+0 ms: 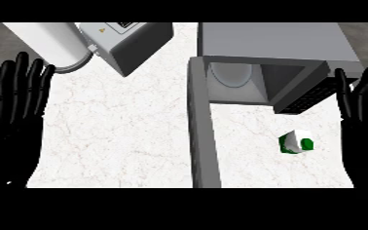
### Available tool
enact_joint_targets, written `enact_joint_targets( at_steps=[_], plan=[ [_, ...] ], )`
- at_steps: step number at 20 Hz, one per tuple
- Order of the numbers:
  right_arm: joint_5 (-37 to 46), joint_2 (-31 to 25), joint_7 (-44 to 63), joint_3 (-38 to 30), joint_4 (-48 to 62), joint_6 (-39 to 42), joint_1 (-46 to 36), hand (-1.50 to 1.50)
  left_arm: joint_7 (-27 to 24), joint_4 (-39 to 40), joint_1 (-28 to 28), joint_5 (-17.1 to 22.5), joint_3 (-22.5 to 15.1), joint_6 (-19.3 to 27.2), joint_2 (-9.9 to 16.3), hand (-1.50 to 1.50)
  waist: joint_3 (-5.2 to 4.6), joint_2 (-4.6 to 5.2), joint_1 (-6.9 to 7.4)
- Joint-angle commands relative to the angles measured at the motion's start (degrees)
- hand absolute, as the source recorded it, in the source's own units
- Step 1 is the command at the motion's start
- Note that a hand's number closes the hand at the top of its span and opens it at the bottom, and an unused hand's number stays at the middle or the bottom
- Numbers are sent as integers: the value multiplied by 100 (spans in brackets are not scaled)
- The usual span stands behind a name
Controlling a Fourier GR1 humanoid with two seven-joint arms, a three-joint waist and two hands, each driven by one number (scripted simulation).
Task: Pick up the milk, place it into the microwave and close the microwave
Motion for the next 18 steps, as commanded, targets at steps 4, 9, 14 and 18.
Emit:
enact_joint_targets(
  at_steps=[4,9,14,18],
  plan=[
    [-28,-175,-171,-313,-612,175,993,-150,410,-218,107,-42,37,155,-78,-150,162,109,-237],
    [-816,-414,372,-667,-705,643,1610,-150,320,2,988,1006,-78,393,-647,-150,156,98,-241],
    [-524,-45,-201,-387,-572,834,2268,-150,-514,-221,2021,1188,-320,47,-661,-150,157,107,-184],
    [-658,-126,-397,-781,-104,1034,2111,-150,-554,-586,2464,1004,-687,101,-665,-150,158,113,-170]
  ],
)
